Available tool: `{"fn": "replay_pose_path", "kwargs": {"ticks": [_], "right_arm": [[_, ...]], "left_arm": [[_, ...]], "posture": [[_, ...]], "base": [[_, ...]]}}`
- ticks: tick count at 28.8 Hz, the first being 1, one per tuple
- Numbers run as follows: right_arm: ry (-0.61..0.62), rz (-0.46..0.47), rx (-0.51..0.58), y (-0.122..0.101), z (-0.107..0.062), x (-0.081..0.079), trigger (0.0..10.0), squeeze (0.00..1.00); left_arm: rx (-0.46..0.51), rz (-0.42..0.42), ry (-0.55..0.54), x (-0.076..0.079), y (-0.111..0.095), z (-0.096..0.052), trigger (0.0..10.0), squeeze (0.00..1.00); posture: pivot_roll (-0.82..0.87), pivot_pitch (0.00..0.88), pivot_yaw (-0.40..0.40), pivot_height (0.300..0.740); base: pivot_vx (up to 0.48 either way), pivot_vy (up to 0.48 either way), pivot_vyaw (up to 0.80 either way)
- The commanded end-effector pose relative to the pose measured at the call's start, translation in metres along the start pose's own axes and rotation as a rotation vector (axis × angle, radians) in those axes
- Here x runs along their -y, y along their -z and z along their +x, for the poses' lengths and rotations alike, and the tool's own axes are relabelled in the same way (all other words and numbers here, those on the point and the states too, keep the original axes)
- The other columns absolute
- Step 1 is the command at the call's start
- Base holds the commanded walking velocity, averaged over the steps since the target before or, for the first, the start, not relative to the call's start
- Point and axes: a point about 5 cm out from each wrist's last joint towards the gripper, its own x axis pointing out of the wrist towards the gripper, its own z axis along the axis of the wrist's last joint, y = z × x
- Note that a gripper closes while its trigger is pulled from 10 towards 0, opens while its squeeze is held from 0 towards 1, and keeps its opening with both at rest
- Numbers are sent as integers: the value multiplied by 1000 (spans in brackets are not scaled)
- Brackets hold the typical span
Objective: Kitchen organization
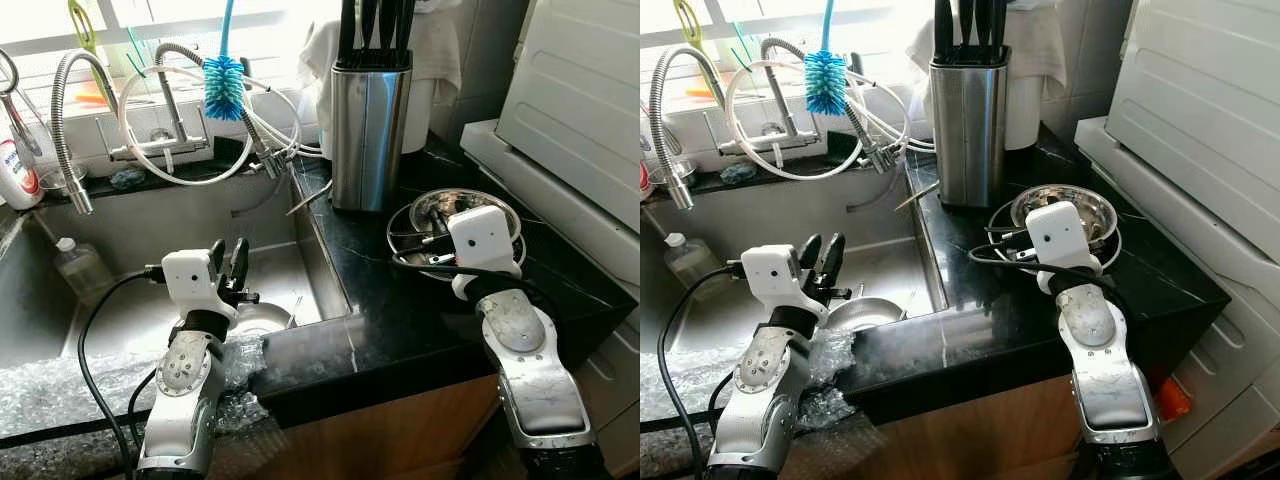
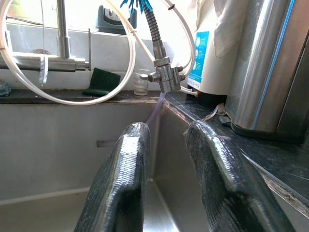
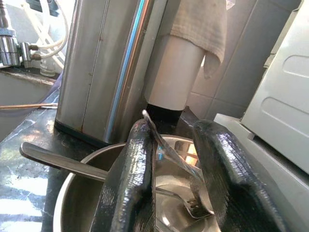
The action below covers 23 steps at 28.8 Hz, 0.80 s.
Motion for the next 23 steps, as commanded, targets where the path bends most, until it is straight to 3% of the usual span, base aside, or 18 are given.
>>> {"fn": "replay_pose_path", "kwargs": {"ticks": [1,2,3,4,5,23], "right_arm": [[11,15,25,-5,1,1,10000,0],[11,13,22,-5,1,1,8314,0],[12,13,20,-4,1,1,3176,0],[14,13,17,-3,0,1,3176,0],[15,11,15,-3,0,1,0,0],[34,1,17,-3,0,4,0,0]], "left_arm": [[-79,-14,-21,-5,15,-6,10000,0],[-79,-14,-21,-5,15,-6,10000,0],[-78,-14,-21,-5,15,-6,10000,0],[-78,-14,-22,-5,15,-6,10000,0],[-79,-14,-22,-5,15,-6,10000,0],[-82,-11,-21,-6,15,-6,10000,0]], "posture": [[-92,0,36,740],[-92,0,36,740],[-90,0,36,740],[-90,0,36,740],[-91,0,36,740],[-91,0,40,740]], "base": [[0,0,0],[0,0,0],[0,0,0],[0,0,0],[0,0,0],[0,0,0]]}}
